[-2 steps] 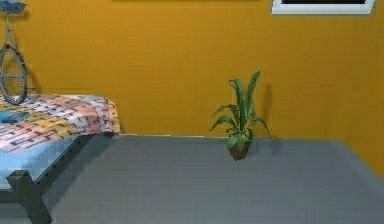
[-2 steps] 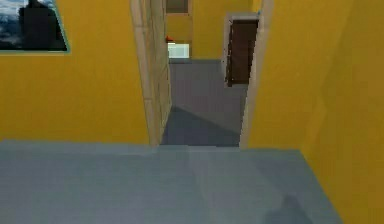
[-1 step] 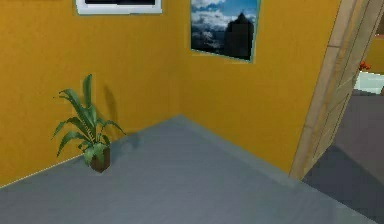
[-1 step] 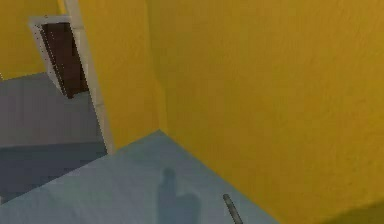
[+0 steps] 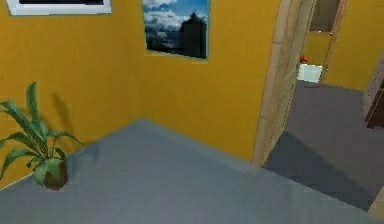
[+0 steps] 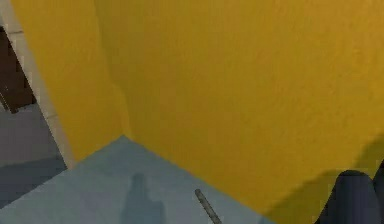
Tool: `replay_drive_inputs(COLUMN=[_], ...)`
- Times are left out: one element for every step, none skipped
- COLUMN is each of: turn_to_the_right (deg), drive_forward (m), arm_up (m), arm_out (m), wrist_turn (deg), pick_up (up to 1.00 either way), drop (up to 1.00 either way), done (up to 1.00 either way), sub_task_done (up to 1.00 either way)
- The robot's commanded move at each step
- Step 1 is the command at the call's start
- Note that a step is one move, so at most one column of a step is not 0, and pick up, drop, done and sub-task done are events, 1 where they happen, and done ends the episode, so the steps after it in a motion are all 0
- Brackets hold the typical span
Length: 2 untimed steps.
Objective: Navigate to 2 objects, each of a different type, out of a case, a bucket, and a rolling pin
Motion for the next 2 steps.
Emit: replay_drive_inputs(turn_to_the_right=[0.0,-45.0], drive_forward=[0.10,0.00], arm_up=[0.00,0.00], arm_out=[0.00,0.00], wrist_turn=[0.0,0.0], pick_up=[0.00,0.00], drop=[0.00,0.00], done=[0.00,0.00], sub_task_done=[0.00,0.00])
